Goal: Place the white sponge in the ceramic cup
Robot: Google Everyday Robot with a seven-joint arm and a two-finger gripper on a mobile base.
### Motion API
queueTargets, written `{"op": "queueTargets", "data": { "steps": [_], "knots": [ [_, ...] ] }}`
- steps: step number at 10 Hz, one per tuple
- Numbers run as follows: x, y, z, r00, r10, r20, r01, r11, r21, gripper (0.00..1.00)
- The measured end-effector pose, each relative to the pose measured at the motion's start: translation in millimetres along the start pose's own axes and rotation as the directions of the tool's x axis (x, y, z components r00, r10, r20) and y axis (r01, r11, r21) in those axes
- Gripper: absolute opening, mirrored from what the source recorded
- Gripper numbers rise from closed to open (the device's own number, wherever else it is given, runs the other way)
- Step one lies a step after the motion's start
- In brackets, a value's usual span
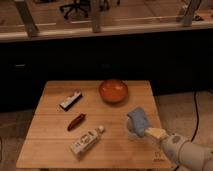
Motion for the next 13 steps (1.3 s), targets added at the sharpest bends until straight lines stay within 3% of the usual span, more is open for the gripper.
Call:
{"op": "queueTargets", "data": {
  "steps": [7,13],
  "knots": [
    [5,18,9,0.999,0.047,0.009,-0.047,0.998,-0.036,0.0],
    [1,19,13,0.995,0.088,0.043,-0.083,0.99,-0.111,0.0]
  ]
}}
